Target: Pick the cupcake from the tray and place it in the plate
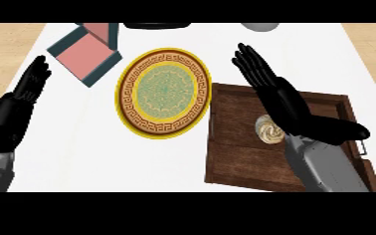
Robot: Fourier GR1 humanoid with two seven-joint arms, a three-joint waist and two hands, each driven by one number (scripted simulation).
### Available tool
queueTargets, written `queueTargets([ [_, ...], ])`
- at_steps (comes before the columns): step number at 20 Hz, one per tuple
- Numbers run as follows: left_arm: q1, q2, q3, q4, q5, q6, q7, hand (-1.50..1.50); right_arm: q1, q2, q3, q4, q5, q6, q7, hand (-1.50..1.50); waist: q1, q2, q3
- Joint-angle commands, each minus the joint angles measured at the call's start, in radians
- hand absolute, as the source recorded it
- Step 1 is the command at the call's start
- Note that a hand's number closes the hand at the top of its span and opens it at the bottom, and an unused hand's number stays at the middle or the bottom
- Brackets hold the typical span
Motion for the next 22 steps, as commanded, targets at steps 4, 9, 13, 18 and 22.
queueTargets([
  [4,-0.045,-0.061,0.018,0.069,0.057,0.004,0.149,0.0,0.014,-0.18,-0.172,0.138,-0.153,0.227,0.012,1.5,-0.013,0.003,-0.025],
  [9,0.01,-0.162,-0.019,0.111,0.087,0.034,0.15,0.0,0.055,-0.279,-0.271,0.251,0.158,-0.072,-0.111,-1.5,-0.044,0.017,-0.024],
  [13,-0.047,-0.2,-0.035,0.176,0.064,0.033,0.153,0.0,0.175,-0.212,-0.298,0.449,0.101,0.086,-0.445,-1.5,-0.009,0.006,-0.024],
  [18,-0.024,-0.244,-0.063,0.164,0.019,0.057,0.138,0.0,0.168,-0.283,-0.204,0.553,0.313,0.101,-0.594,-1.5,0.002,0.0,-0.025],
  [22,-0.039,-0.242,-0.041,0.108,0.029,0.056,0.226,0.0,0.174,-0.303,-0.173,0.424,0.369,0.07,-0.453,-1.5,-0.006,-0.006,-0.026],
])
